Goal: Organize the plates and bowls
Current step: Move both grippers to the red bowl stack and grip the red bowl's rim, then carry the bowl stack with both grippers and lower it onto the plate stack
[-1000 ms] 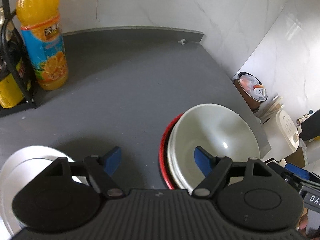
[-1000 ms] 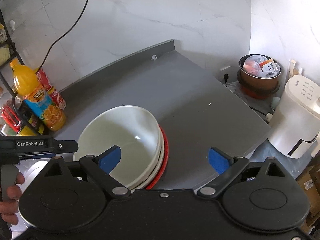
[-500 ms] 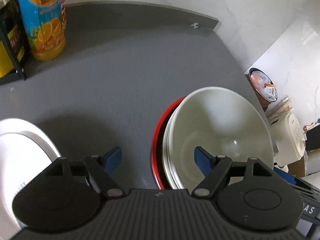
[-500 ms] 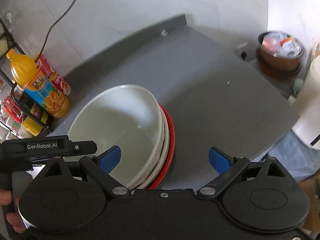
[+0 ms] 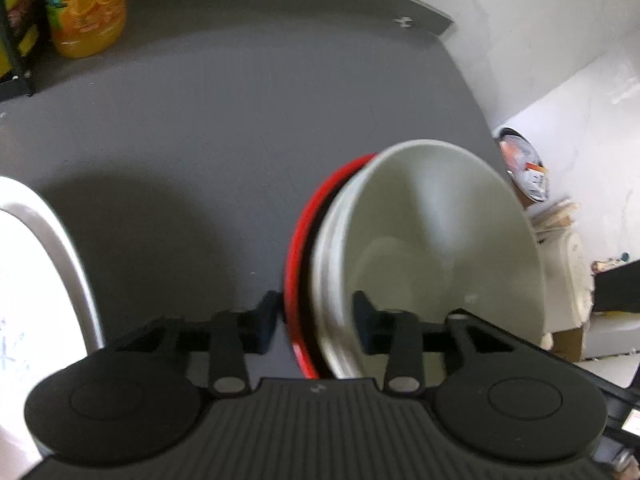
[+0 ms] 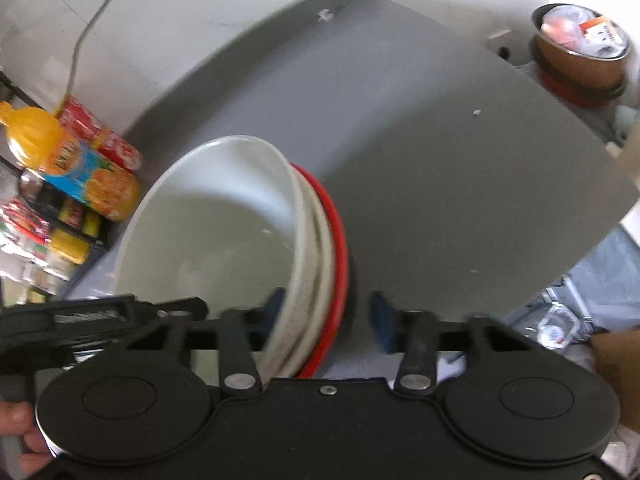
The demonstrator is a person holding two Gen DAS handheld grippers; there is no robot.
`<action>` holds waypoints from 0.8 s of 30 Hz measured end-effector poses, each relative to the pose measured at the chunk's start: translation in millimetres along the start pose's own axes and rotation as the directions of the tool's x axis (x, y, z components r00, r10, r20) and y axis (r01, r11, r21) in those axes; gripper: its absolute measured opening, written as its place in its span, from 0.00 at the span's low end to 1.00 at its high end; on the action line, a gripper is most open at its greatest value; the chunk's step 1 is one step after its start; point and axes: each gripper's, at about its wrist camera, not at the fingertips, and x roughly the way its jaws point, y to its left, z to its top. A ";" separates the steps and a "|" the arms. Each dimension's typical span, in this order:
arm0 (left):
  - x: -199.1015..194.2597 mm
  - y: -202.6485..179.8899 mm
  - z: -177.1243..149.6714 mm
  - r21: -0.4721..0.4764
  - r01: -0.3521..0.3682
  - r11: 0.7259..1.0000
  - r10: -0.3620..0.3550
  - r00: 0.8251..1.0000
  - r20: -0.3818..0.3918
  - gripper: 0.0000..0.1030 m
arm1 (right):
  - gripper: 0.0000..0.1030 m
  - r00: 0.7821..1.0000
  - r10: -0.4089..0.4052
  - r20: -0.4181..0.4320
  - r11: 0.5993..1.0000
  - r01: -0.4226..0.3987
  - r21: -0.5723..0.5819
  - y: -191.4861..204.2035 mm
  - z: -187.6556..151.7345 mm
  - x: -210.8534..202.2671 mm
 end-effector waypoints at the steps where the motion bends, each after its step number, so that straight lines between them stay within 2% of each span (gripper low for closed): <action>1: -0.2 0.7 0.2 0.003 0.003 1.000 -0.003 1.000 -0.004 0.29 | 0.34 1.000 -0.009 0.004 1.000 0.009 -0.012 2.7 0.0 -1.0; 3: -0.7 1.8 0.0 0.002 0.008 1.000 -0.008 1.000 -0.012 0.28 | 0.33 0.999 -0.032 0.005 0.998 0.033 -0.052 8.4 -1.5 -1.3; 9: -6.5 1.4 0.4 0.025 0.003 1.000 -0.003 1.000 -0.009 0.28 | 0.32 0.999 -0.034 0.006 0.997 0.035 -0.070 14.5 -4.2 -5.9; 14: -14.2 -0.5 4.5 0.041 0.013 0.999 -0.014 1.000 0.007 0.28 | 0.32 0.999 -0.035 0.025 0.997 0.037 -0.075 23.0 -4.1 -12.7; 24: -47.3 21.6 9.1 0.045 0.017 0.999 -0.019 0.998 0.059 0.28 | 0.32 0.998 -0.011 0.056 0.995 0.016 -0.100 56.3 -8.4 -20.2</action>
